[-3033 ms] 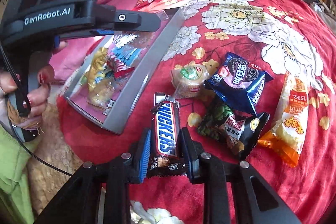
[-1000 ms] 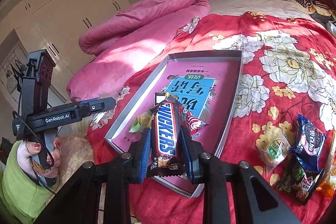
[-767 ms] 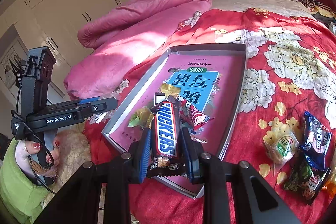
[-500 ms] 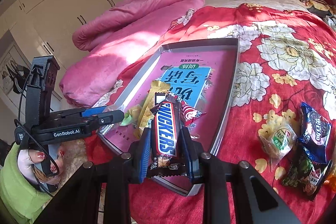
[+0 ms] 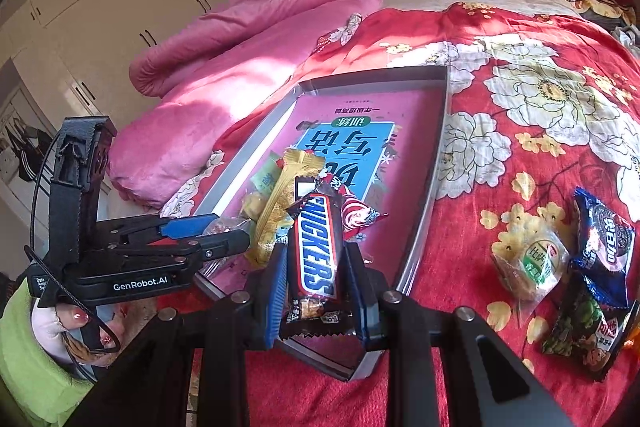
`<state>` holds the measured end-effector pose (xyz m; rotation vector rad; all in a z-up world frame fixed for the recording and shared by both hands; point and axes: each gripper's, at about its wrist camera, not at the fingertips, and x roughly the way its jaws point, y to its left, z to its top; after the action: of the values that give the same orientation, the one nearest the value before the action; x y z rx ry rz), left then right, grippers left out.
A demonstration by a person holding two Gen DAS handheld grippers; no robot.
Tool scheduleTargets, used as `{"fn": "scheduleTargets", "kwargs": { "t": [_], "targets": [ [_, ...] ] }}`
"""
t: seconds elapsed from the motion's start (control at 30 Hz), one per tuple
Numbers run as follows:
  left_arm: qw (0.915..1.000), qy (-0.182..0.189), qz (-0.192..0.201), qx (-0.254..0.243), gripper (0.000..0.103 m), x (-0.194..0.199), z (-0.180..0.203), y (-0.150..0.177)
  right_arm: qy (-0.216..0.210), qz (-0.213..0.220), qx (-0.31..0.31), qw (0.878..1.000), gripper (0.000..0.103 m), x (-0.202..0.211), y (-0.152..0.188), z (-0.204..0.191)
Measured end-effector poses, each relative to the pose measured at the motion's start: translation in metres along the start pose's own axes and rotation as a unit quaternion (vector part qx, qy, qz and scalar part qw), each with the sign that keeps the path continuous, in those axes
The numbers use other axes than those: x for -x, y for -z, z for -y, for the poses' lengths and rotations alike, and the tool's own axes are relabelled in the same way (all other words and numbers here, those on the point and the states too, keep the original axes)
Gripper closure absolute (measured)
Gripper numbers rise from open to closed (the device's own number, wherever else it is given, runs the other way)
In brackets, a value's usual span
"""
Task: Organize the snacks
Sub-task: 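Lower the Snickers bar onto the tray and open right tool while left tool releases the clear bag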
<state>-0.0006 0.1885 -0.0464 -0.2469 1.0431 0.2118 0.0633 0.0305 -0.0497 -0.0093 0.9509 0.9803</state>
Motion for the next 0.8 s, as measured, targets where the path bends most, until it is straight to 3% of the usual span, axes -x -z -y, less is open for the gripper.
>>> {"fn": "scheduleTargets", "kwargs": {
  "t": [0.8],
  "targets": [
    [1.0,0.001,0.001,-0.006,0.05,-0.002,0.003,-0.001,0.022,-0.011,0.003,1.0,0.073,-0.011,0.007,0.002]
  ]
}}
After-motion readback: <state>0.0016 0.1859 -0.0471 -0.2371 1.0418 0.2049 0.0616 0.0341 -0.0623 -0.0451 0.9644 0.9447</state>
